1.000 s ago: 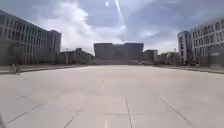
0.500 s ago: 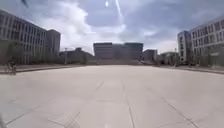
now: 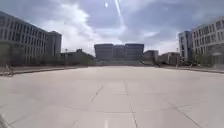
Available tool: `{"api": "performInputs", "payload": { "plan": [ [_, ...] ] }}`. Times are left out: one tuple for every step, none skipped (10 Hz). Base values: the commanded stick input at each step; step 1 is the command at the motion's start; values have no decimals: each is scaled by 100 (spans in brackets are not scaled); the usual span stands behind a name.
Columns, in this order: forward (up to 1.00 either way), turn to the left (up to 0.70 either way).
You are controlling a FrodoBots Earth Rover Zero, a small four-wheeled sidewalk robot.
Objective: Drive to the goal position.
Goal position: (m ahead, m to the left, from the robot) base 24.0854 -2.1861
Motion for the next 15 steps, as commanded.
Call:
{"api": "performInputs", "payload": {
  "plan": [
    [70,0],
    [70,0],
    [70,0],
    [70,0],
    [70,0],
    [70,0],
    [70,0],
    [70,0],
    [70,0],
    [70,0],
    [70,0],
    [70,0],
    [70,1],
    [70,4],
    [70,9]
  ]
}}
